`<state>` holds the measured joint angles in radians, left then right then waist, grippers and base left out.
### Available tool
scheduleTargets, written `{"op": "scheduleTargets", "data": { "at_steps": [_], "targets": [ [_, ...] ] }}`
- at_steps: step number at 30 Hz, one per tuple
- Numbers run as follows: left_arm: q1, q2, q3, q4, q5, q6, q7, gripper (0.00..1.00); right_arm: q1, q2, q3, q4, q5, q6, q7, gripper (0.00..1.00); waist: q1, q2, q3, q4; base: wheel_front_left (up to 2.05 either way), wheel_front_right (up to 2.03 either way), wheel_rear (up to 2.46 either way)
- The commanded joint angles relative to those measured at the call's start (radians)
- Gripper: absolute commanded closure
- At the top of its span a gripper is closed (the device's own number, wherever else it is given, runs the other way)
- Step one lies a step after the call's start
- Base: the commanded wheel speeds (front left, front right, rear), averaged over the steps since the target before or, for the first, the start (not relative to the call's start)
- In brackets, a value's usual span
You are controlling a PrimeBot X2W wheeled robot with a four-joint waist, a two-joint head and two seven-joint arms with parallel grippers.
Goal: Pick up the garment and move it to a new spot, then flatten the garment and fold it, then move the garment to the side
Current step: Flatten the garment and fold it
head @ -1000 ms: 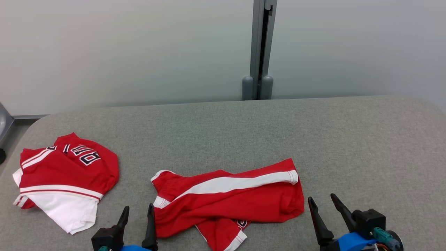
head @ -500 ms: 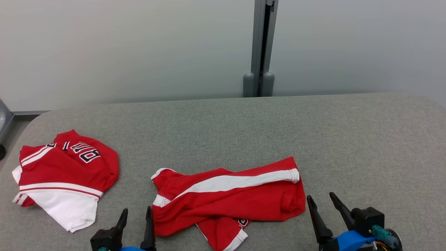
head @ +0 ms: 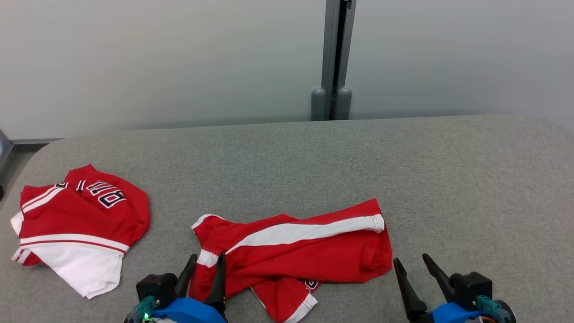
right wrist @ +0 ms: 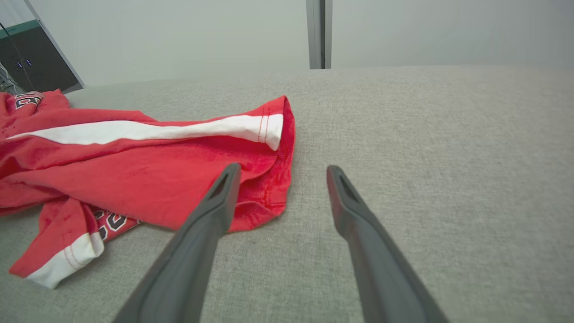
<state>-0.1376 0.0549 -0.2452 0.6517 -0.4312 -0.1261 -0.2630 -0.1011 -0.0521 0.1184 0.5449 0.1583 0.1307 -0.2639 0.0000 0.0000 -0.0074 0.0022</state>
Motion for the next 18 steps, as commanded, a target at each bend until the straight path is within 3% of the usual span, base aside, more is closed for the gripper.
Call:
{"op": "scheduleTargets", "data": {
  "at_steps": [1,18],
  "targets": [
    [-0.017,0.009,-0.011,0.007,-0.013,-0.007,-0.002,0.0,0.007,0.001,0.0,0.002,-0.006,0.0,-0.001,0.0,0.0,0.0,0.0,0.0,0.0,0.0,0.0],
    [-0.107,0.139,-0.288,0.04,-0.402,-0.005,0.099,0.0,0.007,0.001,0.012,0.0,0.008,0.0,-0.001,0.0,0.0,0.0,0.007,0.001,0.0,0.0,0.0]
  ]
}}
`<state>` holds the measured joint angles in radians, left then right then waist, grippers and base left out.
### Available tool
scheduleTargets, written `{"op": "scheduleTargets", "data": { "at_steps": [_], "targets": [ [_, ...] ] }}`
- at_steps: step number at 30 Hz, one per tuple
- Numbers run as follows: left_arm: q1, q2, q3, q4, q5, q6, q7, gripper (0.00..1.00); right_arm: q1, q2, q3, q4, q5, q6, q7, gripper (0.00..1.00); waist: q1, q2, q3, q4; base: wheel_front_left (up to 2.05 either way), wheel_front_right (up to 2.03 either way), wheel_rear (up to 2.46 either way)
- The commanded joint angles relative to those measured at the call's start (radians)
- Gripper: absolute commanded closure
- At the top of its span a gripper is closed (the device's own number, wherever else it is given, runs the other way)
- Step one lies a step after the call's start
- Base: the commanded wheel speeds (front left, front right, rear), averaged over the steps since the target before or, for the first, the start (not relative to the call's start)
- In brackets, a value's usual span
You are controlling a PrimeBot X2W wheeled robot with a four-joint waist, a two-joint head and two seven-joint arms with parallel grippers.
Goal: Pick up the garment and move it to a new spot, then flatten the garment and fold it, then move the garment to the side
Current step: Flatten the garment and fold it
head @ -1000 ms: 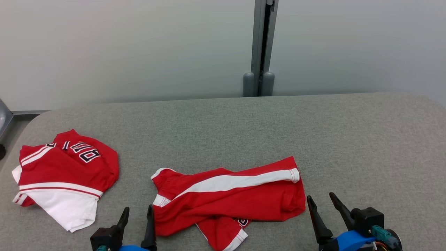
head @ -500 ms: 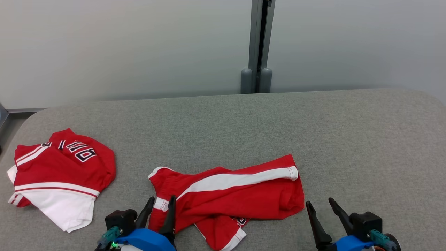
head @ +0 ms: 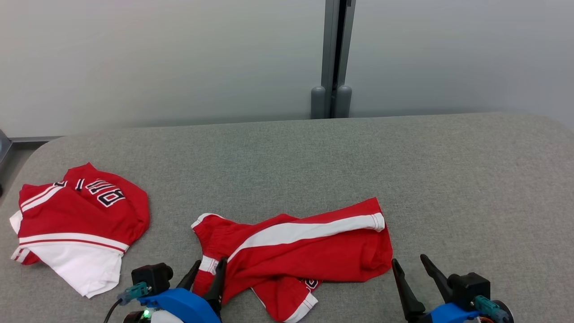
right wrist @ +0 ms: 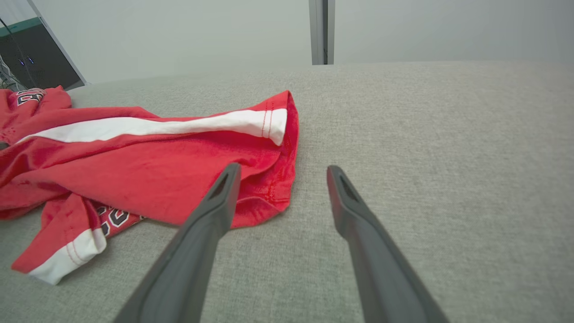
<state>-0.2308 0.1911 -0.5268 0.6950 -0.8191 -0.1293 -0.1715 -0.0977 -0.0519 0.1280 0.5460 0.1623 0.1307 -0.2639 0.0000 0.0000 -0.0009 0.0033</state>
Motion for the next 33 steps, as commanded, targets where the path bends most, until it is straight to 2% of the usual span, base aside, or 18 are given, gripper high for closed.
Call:
{"op": "scheduleTargets", "data": {
  "at_steps": [1,7,8,10,12,25,33],
  "targets": [
    [-0.017,0.011,-0.022,-0.009,-0.03,-0.002,0.015,0.0,0.005,0.001,0.004,-0.001,0.005,0.0,-0.001,0.0,0.0,0.0,0.001,0.0,0.0,0.0,0.0],
    [-0.027,0.048,-0.091,-0.034,-0.12,-0.002,0.031,0.0,0.009,0.0,0.007,-0.005,0.009,0.0,-0.001,0.0,0.0,0.0,0.004,0.002,0.0,0.0,0.0],
    [-0.031,0.056,-0.1,-0.039,-0.127,-0.002,0.022,0.03,0.01,0.0,0.007,-0.006,0.011,0.0,-0.001,0.0,0.0,0.0,0.004,0.003,0.0,0.0,0.0],
    [-0.035,0.064,-0.12,-0.04,-0.143,-0.002,0.008,0.55,0.01,0.0,0.008,-0.007,0.013,0.0,-0.001,0.0,0.0,0.0,0.004,0.005,0.0,0.0,0.0],
    [-0.043,0.073,-0.134,-0.043,-0.145,-0.002,-0.017,1.0,0.01,0.0,0.009,-0.009,0.018,0.0,-0.001,0.0,0.0,0.0,0.005,0.008,0.0,0.0,0.0],
    [-0.062,0.088,-0.227,-0.047,-0.207,-0.002,-0.069,1.0,-0.064,-0.003,-0.015,0.014,0.046,0.0,-0.001,0.0,0.0,0.0,0.021,0.049,0.0,0.0,0.0],
    [-0.093,0.086,-0.217,-0.077,-0.184,-0.002,-0.094,1.0,-0.192,-0.002,-0.006,0.15,0.175,0.0,0.0,0.0,0.0,0.0,0.048,0.082,0.0,0.0,0.0]
  ]
}}
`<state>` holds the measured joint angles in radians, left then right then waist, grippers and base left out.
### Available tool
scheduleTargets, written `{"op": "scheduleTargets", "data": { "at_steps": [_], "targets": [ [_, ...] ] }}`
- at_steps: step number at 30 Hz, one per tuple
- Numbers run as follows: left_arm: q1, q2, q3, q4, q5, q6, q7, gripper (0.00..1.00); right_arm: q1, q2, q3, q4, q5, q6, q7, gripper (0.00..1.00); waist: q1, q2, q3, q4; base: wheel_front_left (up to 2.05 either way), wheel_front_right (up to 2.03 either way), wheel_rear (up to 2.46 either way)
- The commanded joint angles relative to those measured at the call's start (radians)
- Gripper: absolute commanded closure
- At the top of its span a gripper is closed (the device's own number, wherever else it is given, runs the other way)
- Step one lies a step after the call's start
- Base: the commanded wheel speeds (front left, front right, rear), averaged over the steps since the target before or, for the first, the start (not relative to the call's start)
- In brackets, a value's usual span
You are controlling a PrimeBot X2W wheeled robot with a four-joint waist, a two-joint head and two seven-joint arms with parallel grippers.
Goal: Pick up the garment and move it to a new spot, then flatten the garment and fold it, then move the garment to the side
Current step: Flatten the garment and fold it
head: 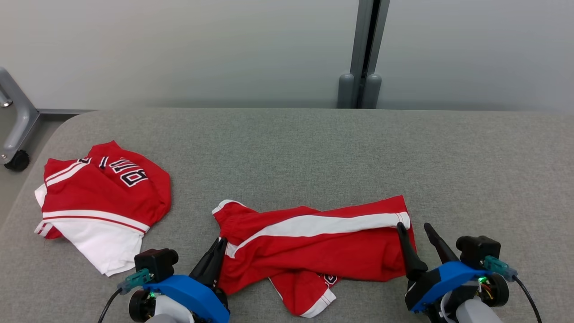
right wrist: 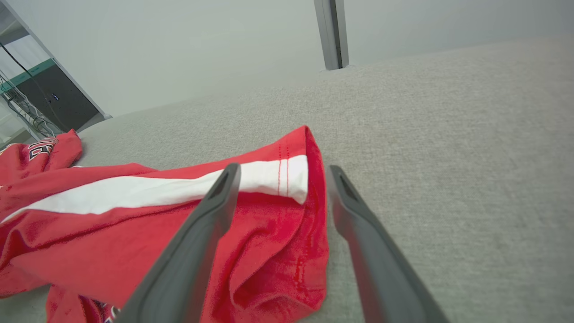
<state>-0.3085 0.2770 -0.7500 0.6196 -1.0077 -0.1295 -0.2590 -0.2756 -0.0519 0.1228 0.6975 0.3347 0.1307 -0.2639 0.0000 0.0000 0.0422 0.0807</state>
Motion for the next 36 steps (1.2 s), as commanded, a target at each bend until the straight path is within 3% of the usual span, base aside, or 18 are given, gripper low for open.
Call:
{"op": "scheduleTargets", "data": {
  "at_steps": [1,10,19,20,23,24,36],
  "targets": [
    [-0.017,-0.003,0.007,-0.003,0.01,-0.002,-0.007,1.0,-0.032,-0.002,0.006,0.018,0.019,0.0,0.0,0.0,0.0,0.0,0.009,0.009,0.0,0.0,0.0],
    [0.0,-0.028,0.071,-0.031,0.077,-0.002,-0.007,1.0,-0.134,-0.043,0.097,0.14,0.157,0.0,0.0,0.0,0.0,0.0,0.047,0.027,0.0,0.0,0.0],
    [0.008,-0.047,0.105,-0.041,0.114,-0.002,-0.007,1.0,-0.162,-0.066,0.154,0.167,0.234,0.0,0.0,0.0,0.0,0.0,0.065,0.031,0.0,0.0,0.0],
    [0.008,-0.048,0.106,-0.042,0.117,-0.002,-0.007,1.0,-0.164,-0.067,0.16,0.165,0.24,0.0,0.0,0.03,0.0,0.0,0.067,0.031,0.0,0.0,0.0],
    [0.004,-0.05,0.111,-0.045,0.123,-0.002,-0.008,1.0,-0.169,-0.075,0.178,0.155,0.251,0.0,0.0,0.89,0.0,0.0,0.074,0.032,0.0,0.0,0.0],
    [0.003,-0.051,0.112,-0.046,0.125,-0.002,-0.008,1.0,-0.169,-0.077,0.182,0.151,0.256,0.0,0.0,1.0,0.0,0.0,0.075,0.033,0.0,0.0,0.0],
    [0.017,-0.041,0.162,-0.117,0.168,-0.002,-0.008,1.0,-0.112,-0.097,0.153,0.042,0.278,0.0,0.0,1.0,0.0,0.0,0.038,0.022,0.0,0.0,0.0]
  ]
}}
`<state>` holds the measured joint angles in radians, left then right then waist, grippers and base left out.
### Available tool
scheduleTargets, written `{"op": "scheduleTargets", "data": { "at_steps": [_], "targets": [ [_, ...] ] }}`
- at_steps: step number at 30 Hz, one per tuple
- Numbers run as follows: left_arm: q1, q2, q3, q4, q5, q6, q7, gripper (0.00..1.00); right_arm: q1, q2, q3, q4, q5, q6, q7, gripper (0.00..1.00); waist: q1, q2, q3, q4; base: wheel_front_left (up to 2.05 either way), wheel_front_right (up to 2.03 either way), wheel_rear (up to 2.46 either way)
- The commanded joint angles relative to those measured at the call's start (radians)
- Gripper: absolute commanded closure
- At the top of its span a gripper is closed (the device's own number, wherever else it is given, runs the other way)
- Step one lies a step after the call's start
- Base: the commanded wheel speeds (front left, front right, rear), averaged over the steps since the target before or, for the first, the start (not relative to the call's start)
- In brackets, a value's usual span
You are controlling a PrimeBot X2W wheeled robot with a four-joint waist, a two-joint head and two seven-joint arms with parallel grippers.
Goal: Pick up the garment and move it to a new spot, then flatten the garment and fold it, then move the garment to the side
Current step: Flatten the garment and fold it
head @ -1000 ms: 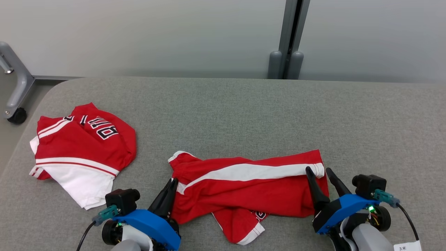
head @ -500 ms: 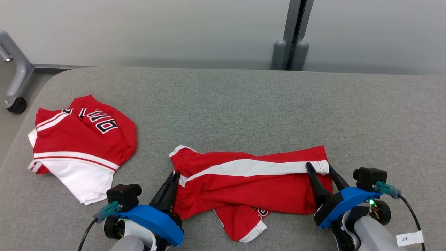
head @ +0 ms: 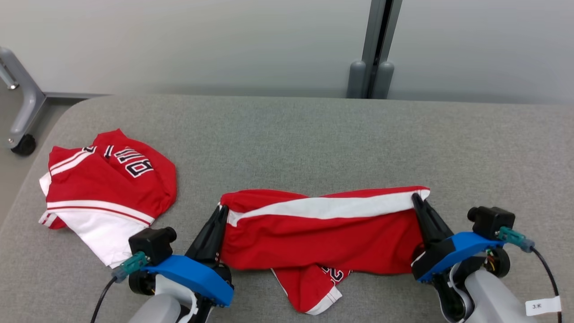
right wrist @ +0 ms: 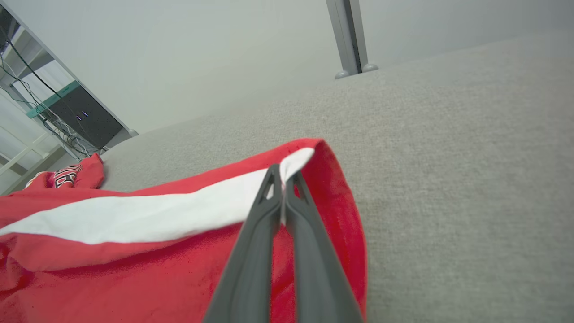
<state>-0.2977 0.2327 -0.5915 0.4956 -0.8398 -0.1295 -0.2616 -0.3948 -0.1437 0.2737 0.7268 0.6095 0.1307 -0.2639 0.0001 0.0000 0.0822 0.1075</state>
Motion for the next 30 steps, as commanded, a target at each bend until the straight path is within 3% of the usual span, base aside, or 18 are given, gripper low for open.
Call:
{"op": "scheduleTargets", "data": {
  "at_steps": [1,6,12,18,25,30],
  "targets": [
    [0.005,0.009,0.008,-0.007,0.005,-0.002,-0.005,1.0,0.011,-0.005,-0.003,-0.014,0.003,0.0,0.0,1.0,-0.0001,0.0,-0.012,-0.008,0.0,0.0,0.0],
    [-0.033,0.044,0.033,-0.112,0.008,-0.002,-0.005,1.0,0.027,-0.014,-0.037,-0.146,0.018,0.0,0.0,1.0,-0.0001,0.0,-0.068,-0.027,0.0,0.0,0.0],
    [-0.131,0.153,0.034,-0.264,-0.004,-0.002,0.004,1.0,-0.005,-0.052,-0.066,-0.329,0.046,0.0,0.0,1.0,-0.0001,0.0,-0.11,-0.051,0.0,0.0,0.0],
    [-0.255,0.234,0.064,-0.406,-0.036,0.001,0.098,1.0,-0.065,-0.129,-0.072,-0.477,0.083,0.0,0.003,1.0,-0.0001,0.0,-0.127,-0.066,0.0,0.0,0.0],
    [-0.356,0.222,0.085,-0.435,-0.077,0.047,0.189,1.0,-0.177,-0.182,-0.091,-0.529,0.089,0.0,0.083,1.0,-0.0001,0.0,-0.086,-0.087,0.0,0.0,0.0],
    [-0.422,0.159,0.074,-0.374,-0.09,0.046,0.189,1.0,-0.296,-0.193,-0.072,-0.458,0.057,0.0,0.099,1.0,-0.0001,0.0,0.0,-0.107,0.0,0.0,0.0]
  ]
}}
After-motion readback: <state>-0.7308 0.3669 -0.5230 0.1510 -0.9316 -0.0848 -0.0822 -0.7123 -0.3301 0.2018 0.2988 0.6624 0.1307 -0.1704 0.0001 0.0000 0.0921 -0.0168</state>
